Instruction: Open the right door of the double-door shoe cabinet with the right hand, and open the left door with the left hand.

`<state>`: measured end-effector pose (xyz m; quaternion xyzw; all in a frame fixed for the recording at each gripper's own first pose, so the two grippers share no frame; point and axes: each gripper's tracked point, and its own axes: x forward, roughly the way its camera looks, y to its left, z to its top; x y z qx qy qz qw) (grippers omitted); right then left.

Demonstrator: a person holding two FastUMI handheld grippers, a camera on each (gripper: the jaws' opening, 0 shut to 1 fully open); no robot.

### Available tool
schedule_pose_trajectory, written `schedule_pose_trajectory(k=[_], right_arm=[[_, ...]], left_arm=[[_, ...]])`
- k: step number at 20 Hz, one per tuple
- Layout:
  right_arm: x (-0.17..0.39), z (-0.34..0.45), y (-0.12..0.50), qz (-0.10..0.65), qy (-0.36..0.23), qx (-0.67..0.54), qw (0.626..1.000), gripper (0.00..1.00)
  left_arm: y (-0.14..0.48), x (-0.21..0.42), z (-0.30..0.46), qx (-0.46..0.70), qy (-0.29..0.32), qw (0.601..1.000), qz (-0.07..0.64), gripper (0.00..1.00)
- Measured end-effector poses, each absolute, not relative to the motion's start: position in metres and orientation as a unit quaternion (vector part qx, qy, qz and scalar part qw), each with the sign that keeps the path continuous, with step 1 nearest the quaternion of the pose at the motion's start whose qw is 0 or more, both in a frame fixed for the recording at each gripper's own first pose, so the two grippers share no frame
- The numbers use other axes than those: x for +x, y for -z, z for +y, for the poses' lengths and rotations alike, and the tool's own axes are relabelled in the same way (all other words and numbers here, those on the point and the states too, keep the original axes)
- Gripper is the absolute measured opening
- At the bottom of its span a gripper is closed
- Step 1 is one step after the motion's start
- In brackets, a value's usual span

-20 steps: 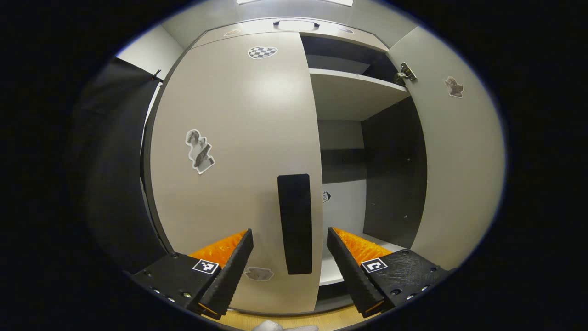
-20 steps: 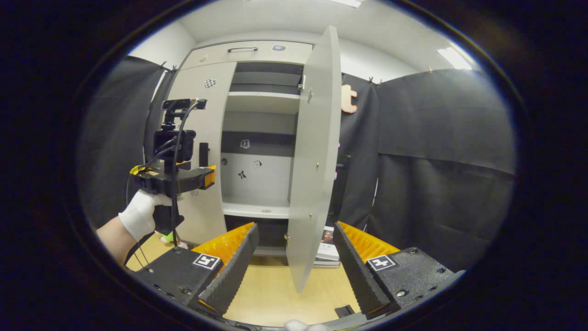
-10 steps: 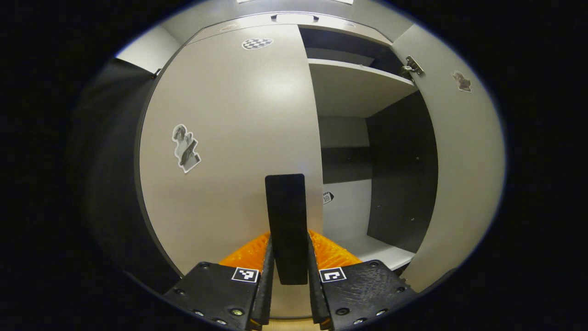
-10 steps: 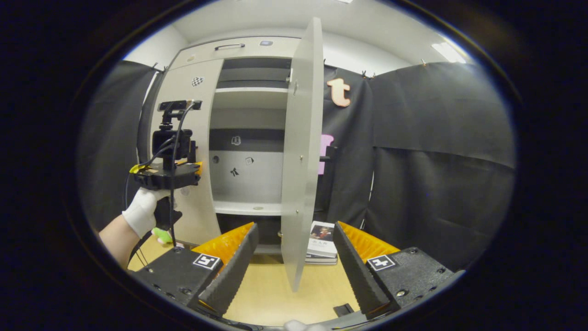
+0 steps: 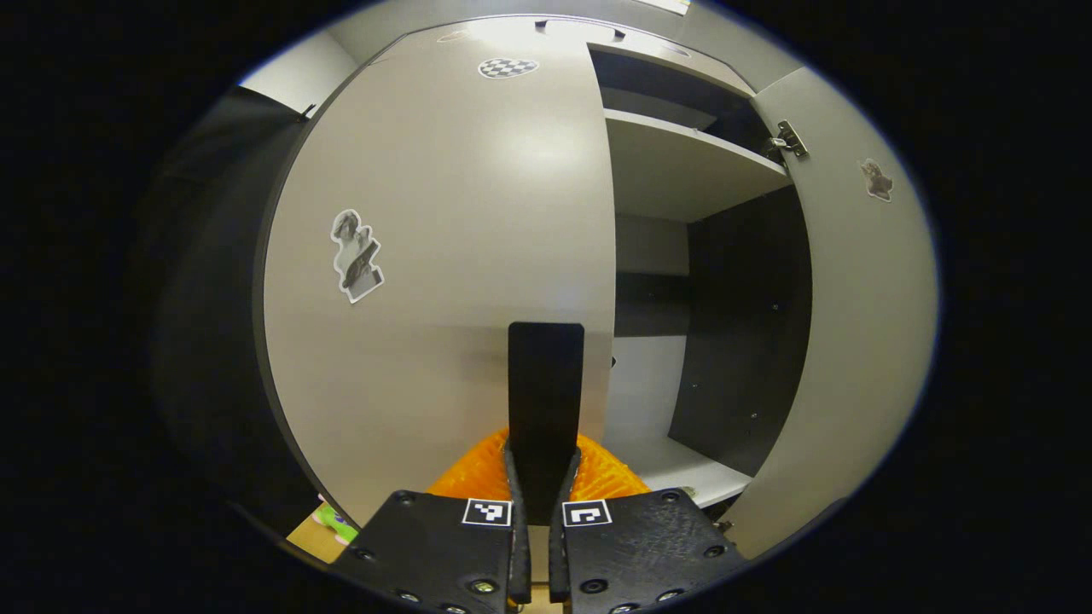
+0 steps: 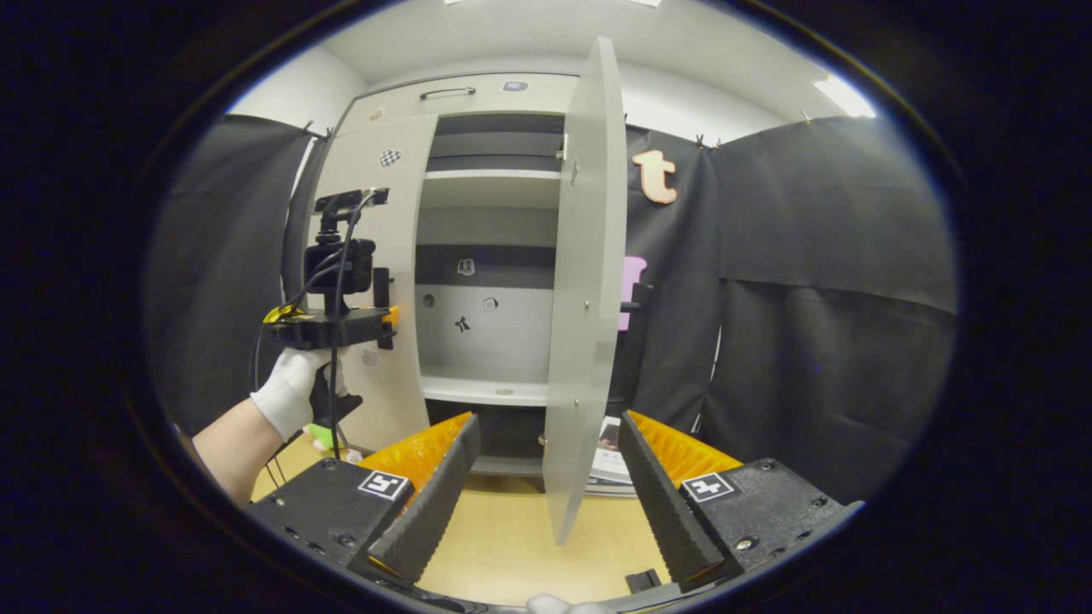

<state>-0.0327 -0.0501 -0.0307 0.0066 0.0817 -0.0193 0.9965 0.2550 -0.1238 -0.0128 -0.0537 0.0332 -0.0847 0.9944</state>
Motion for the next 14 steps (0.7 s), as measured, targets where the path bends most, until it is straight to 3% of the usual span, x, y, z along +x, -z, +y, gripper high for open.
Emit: schedule_pose_trajectory(k=[14], right_arm=[[-0.057, -0.018, 0.039, 0.08, -0.058, 0.02, 0.995, 1.0]], left_arm=[[0.012, 0.191, -0.094, -0.053, 0.1, 0.993, 0.035, 0.07]])
